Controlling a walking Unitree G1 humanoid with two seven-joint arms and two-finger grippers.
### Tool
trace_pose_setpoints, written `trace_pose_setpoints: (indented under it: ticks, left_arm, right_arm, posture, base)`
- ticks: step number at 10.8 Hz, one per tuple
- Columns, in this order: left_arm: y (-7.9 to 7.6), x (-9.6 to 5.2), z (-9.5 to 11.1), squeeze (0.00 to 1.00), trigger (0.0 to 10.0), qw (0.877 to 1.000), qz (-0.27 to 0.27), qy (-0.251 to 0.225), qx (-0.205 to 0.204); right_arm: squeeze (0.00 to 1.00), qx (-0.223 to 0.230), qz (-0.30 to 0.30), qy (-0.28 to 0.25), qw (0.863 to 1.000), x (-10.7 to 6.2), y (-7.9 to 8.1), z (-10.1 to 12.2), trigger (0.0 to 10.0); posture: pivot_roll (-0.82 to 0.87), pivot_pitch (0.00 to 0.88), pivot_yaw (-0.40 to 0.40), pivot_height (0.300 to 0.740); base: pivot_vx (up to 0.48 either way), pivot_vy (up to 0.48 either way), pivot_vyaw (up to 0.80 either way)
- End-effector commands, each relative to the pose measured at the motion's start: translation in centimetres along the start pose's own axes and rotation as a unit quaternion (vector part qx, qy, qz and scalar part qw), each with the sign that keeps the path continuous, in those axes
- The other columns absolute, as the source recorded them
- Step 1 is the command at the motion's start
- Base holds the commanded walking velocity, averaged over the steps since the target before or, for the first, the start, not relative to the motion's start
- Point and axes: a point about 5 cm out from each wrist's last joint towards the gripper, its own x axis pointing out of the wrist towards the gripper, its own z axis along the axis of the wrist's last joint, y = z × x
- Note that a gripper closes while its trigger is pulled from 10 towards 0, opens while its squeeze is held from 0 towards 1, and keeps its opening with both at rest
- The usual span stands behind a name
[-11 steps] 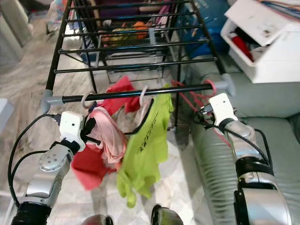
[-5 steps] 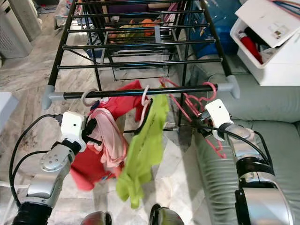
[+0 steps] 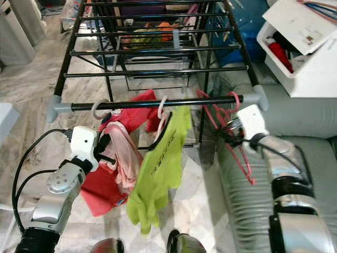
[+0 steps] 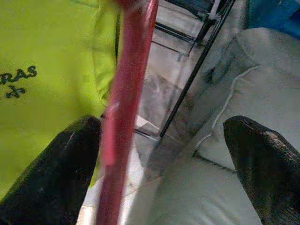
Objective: Hang hanger
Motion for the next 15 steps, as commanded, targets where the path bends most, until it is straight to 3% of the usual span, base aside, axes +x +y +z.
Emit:
trace_pose_setpoints:
  ticks: [1,7,11,12,13,15]
  left_arm:
    - [0.2,0.0,0.0,0.00,10.0,1.000,0.004,0.001,-0.002]
    - [0.2,0.0,0.0,0.00,10.0,1.000,0.007,0.004,0.001]
    - [0.1,0.0,-0.1,0.00,10.0,1.000,0.006,0.005,0.001]
    - [0.1,0.0,-0.1,0.00,10.0,1.000,0.006,0.005,0.001]
    - [0.1,0.0,-0.1,0.00,10.0,1.000,0.005,0.006,0.001]
    - [0.1,0.0,-0.1,0.00,10.0,1.000,0.004,0.007,0.001]
  right_arm:
    - [0.00,0.000,0.002,0.006,1.000,-0.1,-0.3,0.1,10.0]
    - [0.00,-0.006,0.067,0.035,0.997,0.2,1.1,-0.6,10.0]
    - [0.00,-0.011,0.077,0.042,0.996,0.2,1.1,-0.6,10.0]
    - [0.00,-0.012,0.078,0.043,0.996,0.2,1.0,-0.5,4.5]
    - [0.00,-0.010,0.079,0.041,0.996,0.2,0.9,-0.4,0.0]
    - [0.00,-0.016,0.076,0.038,0.996,0.1,0.9,-0.3,0.0]
  posture:
    - [-0.03,0.102,0.002,0.740]
    - [-0.02,0.104,-0.002,0.740]
    - [-0.02,0.105,-0.001,0.740]
    - [-0.02,0.105,-0.001,0.740]
    - [-0.02,0.107,0.000,0.740]
    - [-0.02,0.108,-0.002,0.740]
  base:
    - [0.000,0.000,0.00]
    - [0.000,0.000,0.00]
    - [0.000,0.000,0.00]
    - [0.000,0.000,0.00]
    - [0.000,0.000,0.00]
    - [0.000,0.000,0.00]
